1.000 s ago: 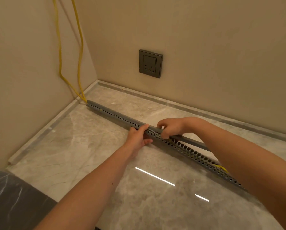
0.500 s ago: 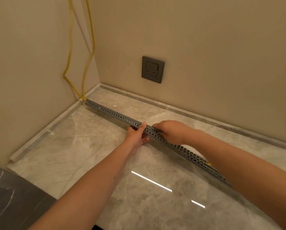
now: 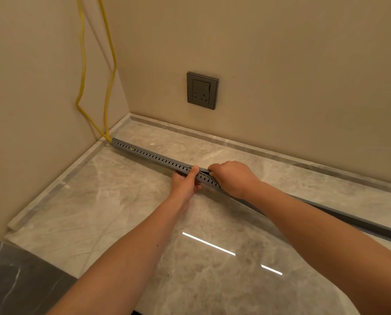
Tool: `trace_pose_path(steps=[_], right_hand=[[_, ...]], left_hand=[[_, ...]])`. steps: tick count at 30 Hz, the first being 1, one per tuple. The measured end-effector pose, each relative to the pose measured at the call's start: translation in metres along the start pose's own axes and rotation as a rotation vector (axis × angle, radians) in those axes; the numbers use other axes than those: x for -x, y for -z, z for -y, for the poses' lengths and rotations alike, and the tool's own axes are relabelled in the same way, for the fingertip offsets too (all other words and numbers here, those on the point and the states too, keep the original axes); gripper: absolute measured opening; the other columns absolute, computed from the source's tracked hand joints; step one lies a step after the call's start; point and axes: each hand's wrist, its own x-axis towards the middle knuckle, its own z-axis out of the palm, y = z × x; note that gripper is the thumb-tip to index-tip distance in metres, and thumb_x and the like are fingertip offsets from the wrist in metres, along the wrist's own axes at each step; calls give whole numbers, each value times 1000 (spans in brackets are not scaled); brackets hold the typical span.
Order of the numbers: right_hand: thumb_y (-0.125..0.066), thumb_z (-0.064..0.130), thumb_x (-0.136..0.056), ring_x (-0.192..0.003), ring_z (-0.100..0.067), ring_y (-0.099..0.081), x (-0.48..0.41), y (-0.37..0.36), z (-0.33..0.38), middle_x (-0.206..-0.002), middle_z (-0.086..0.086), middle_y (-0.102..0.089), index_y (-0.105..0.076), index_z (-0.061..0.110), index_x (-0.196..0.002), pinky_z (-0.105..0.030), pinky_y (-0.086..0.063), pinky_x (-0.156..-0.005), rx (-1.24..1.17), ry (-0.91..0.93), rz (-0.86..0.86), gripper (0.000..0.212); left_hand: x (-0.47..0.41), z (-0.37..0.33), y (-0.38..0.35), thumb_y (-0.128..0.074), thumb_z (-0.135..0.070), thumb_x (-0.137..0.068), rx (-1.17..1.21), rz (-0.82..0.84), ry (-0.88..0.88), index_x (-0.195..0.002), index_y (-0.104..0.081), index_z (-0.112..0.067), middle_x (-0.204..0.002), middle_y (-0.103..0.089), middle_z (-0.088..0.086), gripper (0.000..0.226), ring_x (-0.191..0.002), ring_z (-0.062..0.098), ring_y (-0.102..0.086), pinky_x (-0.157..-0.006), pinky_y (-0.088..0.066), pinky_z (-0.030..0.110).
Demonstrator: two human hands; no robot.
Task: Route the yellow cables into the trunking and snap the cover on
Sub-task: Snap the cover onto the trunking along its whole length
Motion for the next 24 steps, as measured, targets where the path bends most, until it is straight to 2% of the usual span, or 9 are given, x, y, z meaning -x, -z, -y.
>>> trace_pose_path(steps=[3, 6, 11, 17, 20, 24], right_hand=[[-33, 32, -103, -75, -31, -59, -1, -3, -1, -87, -11, -67, -59, 11, -103, -34, -39, -59, -61, -46, -7, 34], [-32, 37, -102, -76, -28, -59, -3, -7, -2, -87, -7, -67, -62, 15, -98, -33, -41, -60, -123, -113, 2, 37], [-33, 41, -101, -79, -25, -58, -7, -8, -2, -86, -4, -65, -62, 17, -91, -32, -38, -61, -197, -206, 22, 39], [-32, 42, -101, -81, -23, -57, -9, -8, 0, -90, -2, -65, -61, 20, -93, -33, -39, -63, -264, -239, 47, 38], [-30, 41, -102, -73, -24, -53, -8, -2, 0, -87, -6, -65, -59, 17, -99, -33, -37, -61, -170, -175, -3, 37], [-29, 39, -103, -65, -26, -47, -3, -1, 0, -83, -10, -65, -54, 13, -102, -32, -34, -58, -62, -108, -72, 37]], left_hand=[[0, 1, -1, -66, -23, -90, -76, -11, -38, -110, -49, -3, -92, -66, 11, 33, -75, 17, -65, -55, -51, 22], [-1, 2, -3, -67, -23, -89, -125, -22, -71, -108, -53, 0, -91, -67, 12, 33, -67, 14, -64, -52, -51, 20], [1, 3, -4, -68, -24, -88, -144, -65, -92, -116, -49, 2, -82, -63, 6, 42, -56, 11, -57, -46, -47, 17], [6, 3, -6, -66, -22, -89, -83, -96, -80, -112, -46, -5, -86, -61, 4, 35, -62, 10, -58, -54, -49, 21], [5, -1, -5, -62, -21, -92, 8, -52, -48, -116, -44, -4, -93, -62, 8, 34, -69, 14, -63, -55, -52, 23], [5, 1, -6, -54, -24, -97, 16, 45, -23, -126, -41, 1, -107, -65, 17, 40, -92, 24, -68, -75, -57, 33]])
